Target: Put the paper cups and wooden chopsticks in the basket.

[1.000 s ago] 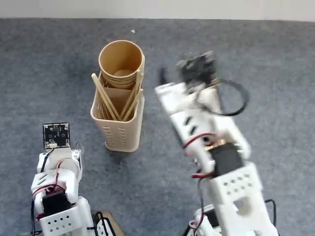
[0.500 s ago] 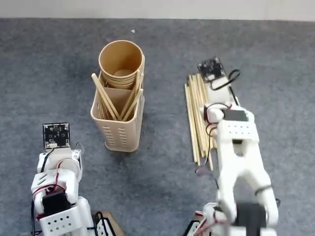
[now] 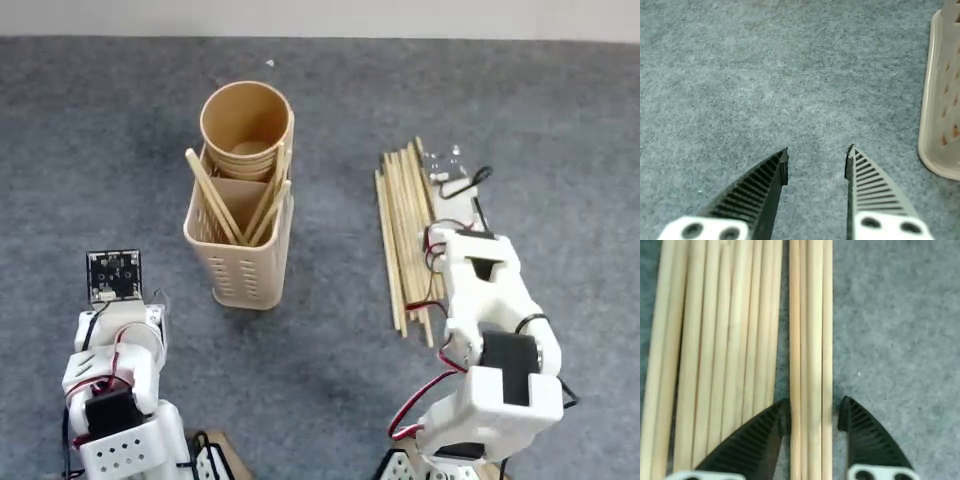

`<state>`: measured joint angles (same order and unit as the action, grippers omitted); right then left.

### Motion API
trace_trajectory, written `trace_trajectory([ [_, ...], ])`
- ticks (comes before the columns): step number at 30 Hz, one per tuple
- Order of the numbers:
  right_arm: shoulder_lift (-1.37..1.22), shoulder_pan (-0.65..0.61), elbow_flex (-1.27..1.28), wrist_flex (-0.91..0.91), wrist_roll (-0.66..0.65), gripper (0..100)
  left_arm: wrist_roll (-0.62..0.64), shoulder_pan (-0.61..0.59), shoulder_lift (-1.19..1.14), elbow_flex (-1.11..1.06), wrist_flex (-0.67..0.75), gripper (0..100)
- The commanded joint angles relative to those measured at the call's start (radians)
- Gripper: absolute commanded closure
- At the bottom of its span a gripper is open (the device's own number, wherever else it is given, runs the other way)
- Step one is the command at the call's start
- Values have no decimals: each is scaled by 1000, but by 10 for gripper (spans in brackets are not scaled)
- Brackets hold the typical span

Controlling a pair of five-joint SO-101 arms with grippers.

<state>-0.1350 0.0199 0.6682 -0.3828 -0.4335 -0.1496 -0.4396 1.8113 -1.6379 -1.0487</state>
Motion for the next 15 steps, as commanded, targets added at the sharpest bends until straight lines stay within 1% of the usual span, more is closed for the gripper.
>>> trace_trajectory([
  [1, -8, 19, -2, 13, -5, 991, -14, 16, 5, 5, 14, 787],
  [2, -4, 25, -2, 13, -5, 998, -14, 16, 5, 5, 14, 787],
  [3, 4, 28, -2, 13, -3, 980, -14, 16, 5, 5, 14, 787],
  [6, 58, 30, -1, 10, 0, 995, -14, 16, 5, 5, 14, 787],
  [7, 90, 28, 4, 10, 21, 993, -14, 16, 5, 5, 14, 787],
  [11, 277, 21, 5, 5, 137, 993, -14, 16, 5, 5, 14, 787],
  [15, 503, -47, -1, -110, 180, 993, -14, 16, 5, 5, 15, 787],
])
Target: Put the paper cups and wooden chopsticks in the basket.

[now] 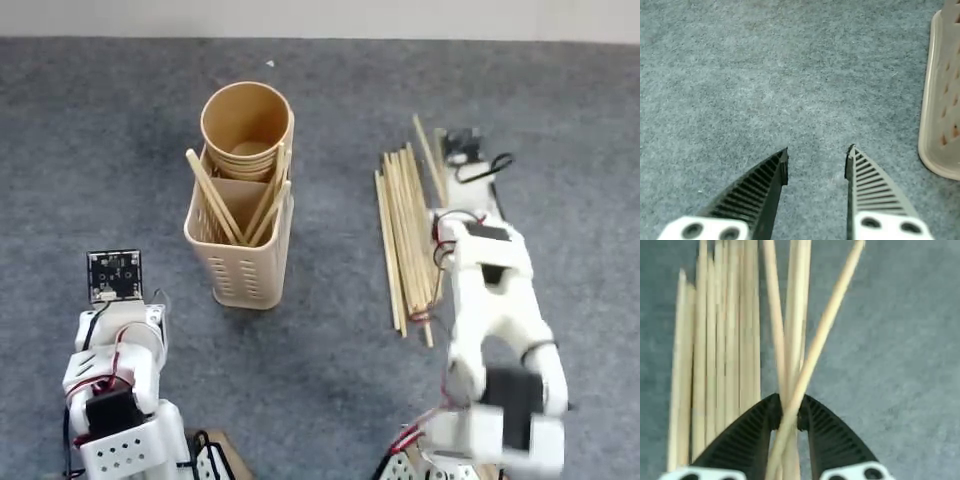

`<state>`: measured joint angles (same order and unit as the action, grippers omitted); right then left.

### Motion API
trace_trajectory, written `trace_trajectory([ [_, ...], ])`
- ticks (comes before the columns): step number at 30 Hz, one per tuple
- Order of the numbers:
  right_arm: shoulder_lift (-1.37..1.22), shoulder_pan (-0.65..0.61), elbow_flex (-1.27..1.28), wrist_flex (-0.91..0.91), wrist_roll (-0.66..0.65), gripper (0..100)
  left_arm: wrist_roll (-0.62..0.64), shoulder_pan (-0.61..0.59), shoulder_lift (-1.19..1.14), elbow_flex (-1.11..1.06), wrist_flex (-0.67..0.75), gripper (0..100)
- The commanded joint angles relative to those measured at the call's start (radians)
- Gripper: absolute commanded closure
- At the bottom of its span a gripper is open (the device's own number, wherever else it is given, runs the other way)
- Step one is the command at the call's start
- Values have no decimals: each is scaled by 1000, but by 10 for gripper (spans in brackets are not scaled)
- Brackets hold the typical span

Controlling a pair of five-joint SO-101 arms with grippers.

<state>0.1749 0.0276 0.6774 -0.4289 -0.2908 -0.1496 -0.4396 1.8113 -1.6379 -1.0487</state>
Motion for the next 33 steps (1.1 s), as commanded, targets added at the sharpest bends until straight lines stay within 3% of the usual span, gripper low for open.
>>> trace_trajectory([
  [1, 245, -76, -10, -94, 43, 993, -14, 16, 5, 5, 15, 787],
  [9, 539, -219, -15, -124, 98, 993, -14, 16, 5, 5, 15, 787],
  [16, 565, -266, -25, 81, 123, 993, -14, 16, 5, 5, 14, 787],
  [24, 570, -283, -31, 156, 167, 993, -14, 16, 5, 5, 15, 787],
  [30, 576, -337, -27, 153, 192, 993, -14, 16, 5, 5, 15, 787],
  [33, 576, -331, -41, 38, 186, 993, -14, 16, 5, 5, 17, 787],
])
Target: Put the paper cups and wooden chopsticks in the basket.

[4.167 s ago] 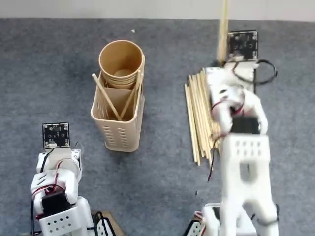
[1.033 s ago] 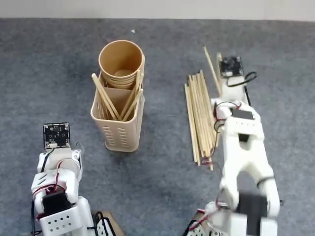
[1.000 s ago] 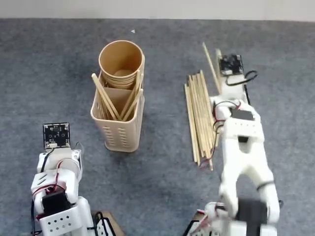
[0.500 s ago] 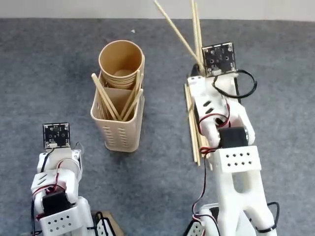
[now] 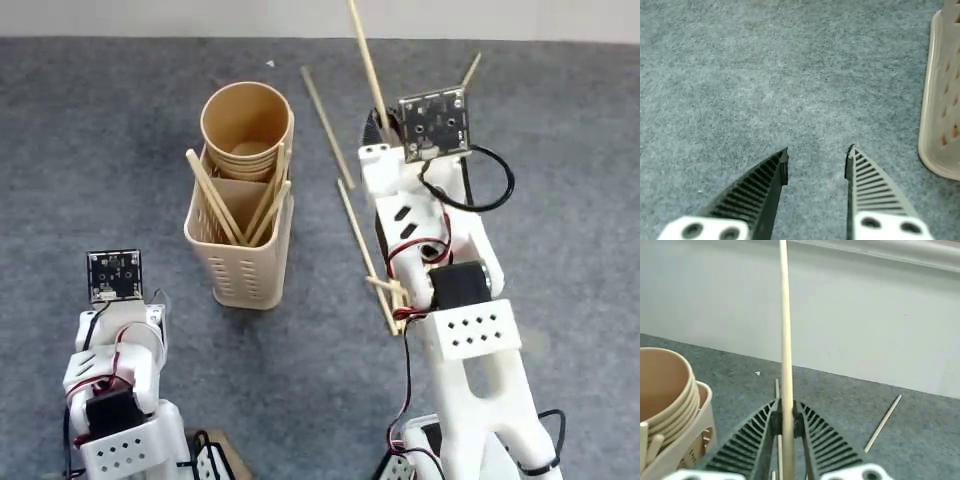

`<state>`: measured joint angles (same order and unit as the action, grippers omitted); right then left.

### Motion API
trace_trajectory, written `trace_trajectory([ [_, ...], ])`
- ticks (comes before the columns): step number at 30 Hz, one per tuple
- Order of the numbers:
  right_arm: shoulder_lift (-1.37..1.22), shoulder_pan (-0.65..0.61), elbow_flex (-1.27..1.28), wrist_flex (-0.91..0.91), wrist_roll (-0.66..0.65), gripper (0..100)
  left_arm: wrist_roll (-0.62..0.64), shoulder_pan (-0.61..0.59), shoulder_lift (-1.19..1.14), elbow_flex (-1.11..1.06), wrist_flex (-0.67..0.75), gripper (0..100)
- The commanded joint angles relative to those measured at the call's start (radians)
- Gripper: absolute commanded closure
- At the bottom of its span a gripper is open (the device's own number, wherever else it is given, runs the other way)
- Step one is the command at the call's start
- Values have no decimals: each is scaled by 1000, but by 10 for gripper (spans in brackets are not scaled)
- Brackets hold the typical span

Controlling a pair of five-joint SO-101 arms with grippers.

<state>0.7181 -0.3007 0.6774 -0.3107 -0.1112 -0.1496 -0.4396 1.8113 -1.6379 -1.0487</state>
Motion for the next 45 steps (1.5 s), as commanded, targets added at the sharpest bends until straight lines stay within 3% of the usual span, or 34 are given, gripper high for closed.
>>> trace_trajectory([
  [1, 28, 12, -58, -150, 0, 993, -14, 16, 5, 5, 15, 787],
  [5, -27, 94, -65, -352, -92, 993, -14, 16, 5, 5, 15, 787],
  [12, -214, 242, 77, -371, -170, 993, -14, 36, 5, 5, 14, 787],
  [16, -300, 282, 140, -364, -299, 993, -14, 36, 5, 5, 14, 787],
  [23, -331, 246, 263, -366, -407, 993, -14, 36, 5, 5, 14, 787],
  [30, -329, 205, 361, -371, -672, 986, -14, 36, 5, 5, 14, 787],
  [35, -329, 173, 387, -371, -796, 888, -14, 36, 5, 5, 15, 787],
  [39, -332, 176, 386, -371, -836, 827, -14, 36, 5, 5, 15, 787],
  [45, -335, 177, 377, -367, -784, 827, -14, 36, 5, 5, 15, 787],
])
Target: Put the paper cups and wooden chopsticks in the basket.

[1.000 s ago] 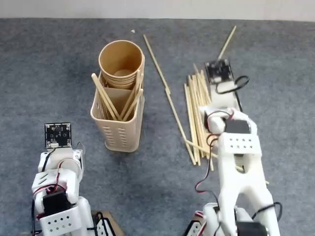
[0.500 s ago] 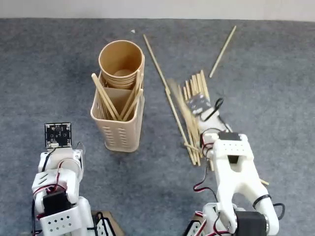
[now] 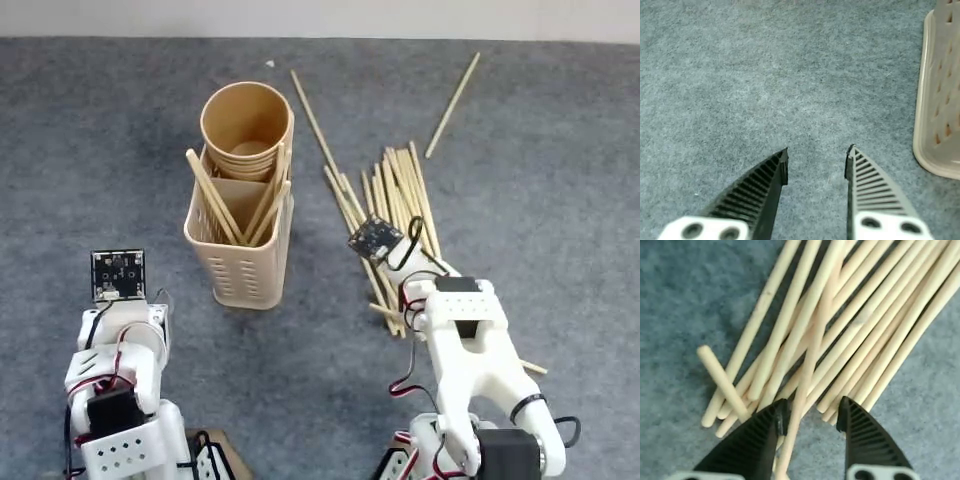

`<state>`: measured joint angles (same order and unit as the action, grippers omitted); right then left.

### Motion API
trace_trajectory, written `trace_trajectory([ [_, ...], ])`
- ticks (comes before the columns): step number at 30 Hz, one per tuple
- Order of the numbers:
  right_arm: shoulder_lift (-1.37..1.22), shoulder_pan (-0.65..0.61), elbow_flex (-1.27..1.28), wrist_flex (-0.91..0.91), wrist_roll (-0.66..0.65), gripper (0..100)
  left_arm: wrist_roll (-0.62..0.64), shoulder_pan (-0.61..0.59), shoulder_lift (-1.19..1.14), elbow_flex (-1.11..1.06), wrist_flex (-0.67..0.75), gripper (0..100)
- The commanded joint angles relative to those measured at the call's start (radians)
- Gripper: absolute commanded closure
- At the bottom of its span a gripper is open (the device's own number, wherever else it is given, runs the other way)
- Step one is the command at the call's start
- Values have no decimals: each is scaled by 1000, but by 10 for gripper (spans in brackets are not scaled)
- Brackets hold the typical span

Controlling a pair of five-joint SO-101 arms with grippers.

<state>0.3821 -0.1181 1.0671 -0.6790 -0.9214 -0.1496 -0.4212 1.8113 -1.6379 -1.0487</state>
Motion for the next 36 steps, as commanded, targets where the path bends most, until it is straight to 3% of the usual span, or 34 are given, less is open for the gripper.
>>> trace_trajectory([
  [1, 7, -5, -19, 4, 40, 827, -14, 18, 5, 5, 15, 787],
  [9, -2, -18, -236, -2, 284, 827, -14, 18, 5, 5, 17, 787],
  [17, -48, 4, -260, 47, 341, 827, -14, 18, 5, 5, 15, 787],
  [29, -553, 84, -621, 110, 404, 827, -14, 18, 5, 5, 17, 787],
  [36, -605, 150, -693, 142, 560, 861, -14, 18, 5, 5, 17, 787],
])
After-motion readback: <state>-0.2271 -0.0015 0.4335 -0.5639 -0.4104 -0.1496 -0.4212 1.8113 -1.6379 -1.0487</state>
